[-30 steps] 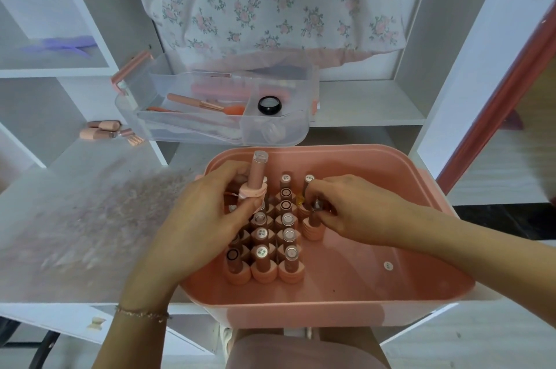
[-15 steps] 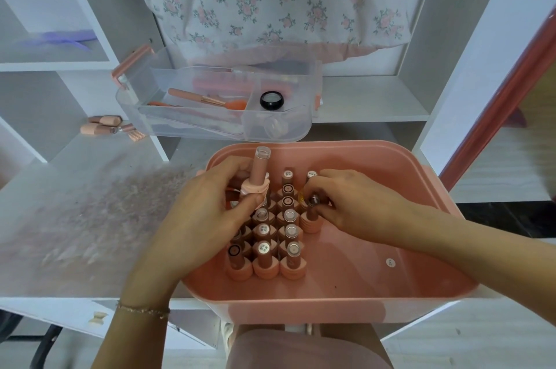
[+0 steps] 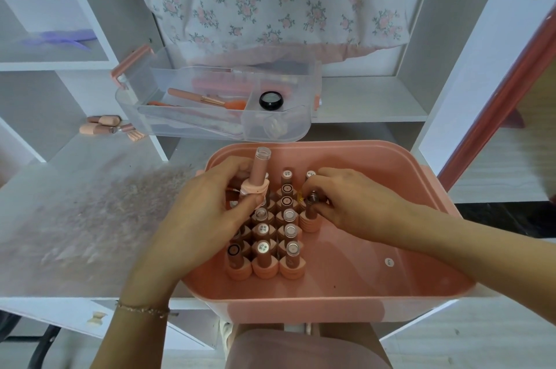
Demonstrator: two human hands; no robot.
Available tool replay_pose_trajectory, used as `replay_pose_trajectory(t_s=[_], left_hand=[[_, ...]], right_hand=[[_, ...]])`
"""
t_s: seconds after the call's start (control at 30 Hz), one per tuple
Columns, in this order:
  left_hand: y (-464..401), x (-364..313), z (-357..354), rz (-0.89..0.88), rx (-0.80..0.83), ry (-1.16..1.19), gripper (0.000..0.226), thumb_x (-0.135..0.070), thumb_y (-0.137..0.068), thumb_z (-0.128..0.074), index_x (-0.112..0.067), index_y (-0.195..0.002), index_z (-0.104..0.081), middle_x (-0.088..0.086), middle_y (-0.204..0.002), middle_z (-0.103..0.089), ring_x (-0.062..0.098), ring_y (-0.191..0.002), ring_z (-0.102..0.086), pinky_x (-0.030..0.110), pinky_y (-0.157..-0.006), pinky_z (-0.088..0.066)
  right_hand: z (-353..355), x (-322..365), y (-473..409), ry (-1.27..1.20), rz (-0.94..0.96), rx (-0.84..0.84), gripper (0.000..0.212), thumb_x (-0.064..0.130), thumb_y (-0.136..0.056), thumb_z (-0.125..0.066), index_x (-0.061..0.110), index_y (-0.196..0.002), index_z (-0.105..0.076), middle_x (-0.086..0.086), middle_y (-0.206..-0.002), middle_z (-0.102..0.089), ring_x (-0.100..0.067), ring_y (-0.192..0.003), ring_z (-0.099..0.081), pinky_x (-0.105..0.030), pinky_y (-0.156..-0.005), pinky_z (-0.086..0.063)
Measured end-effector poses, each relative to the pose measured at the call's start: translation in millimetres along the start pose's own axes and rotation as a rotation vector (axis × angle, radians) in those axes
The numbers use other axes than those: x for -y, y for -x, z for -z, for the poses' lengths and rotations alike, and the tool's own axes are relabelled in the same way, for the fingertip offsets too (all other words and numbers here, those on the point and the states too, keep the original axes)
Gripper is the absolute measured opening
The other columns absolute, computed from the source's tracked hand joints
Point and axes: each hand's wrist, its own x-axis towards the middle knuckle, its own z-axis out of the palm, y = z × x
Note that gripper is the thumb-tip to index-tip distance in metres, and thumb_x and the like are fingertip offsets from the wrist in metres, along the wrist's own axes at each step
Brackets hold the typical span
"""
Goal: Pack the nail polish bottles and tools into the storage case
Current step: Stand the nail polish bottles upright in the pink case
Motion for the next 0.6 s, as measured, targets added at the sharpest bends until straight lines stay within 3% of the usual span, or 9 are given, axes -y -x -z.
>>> replay_pose_trajectory(t_s=[0.3,0.4,0.5,0.6], left_hand=[[-0.4,0.8,-0.4,-0.013,-0.003,-0.015,0.034,-0.015,-0.08,-0.068,-0.043,-0.095,-0.055,-0.034,-0.099,-0.061,-0.008,-0.09,-0.061,0.024,-0.085,-0.05],[-0.2,1.4,-0.2,-0.012,-0.002,-0.014,0.033,-0.014,-0.08,-0.068,-0.041,-0.097,-0.056,-0.033,-0.098,-0.062,-0.008,-0.089,-0.061,0.02,-0.083,-0.049],[0.1,1.5,-0.2,-0.025,-0.002,-0.022,0.034,-0.014,-0.08,-0.067,-0.043,-0.095,-0.055,-0.034,-0.098,-0.061,-0.009,-0.089,-0.06,0.017,-0.08,-0.048],[1.2,0.3,0.7,-0.042,0.014,-0.031,0.031,-0.022,-0.081,-0.067,-0.047,-0.096,-0.056,-0.034,-0.101,-0.061,-0.01,-0.092,-0.059,0.021,-0.081,-0.05]], right_hand=[[-0.3,-1.7,1.6,0.02,0.009,0.013,0.027,0.019,-0.088,-0.053,0.023,-0.114,-0.055,0.003,-0.104,-0.053,-0.018,-0.094,-0.053,-0.028,-0.076,-0.04],[0.9,-2.1,3.3,0.02,0.028,-0.003,0.033,0.021,-0.088,-0.055,0.024,-0.121,-0.052,0.006,-0.097,-0.047,-0.016,-0.093,-0.052,-0.023,-0.074,-0.036],[6.9,0.2,6.3,-0.029,0.043,-0.101,0.041,0.024,-0.087,-0.057,0.027,-0.127,-0.048,0.018,-0.083,-0.037,-0.002,-0.078,-0.044,-0.015,-0.07,-0.032],[20.0,7.2,5.8,-0.232,0.051,-0.26,0.038,0.026,-0.085,-0.06,0.022,-0.122,-0.054,0.021,-0.076,-0.045,0.002,-0.068,-0.046,-0.006,-0.067,-0.034]])
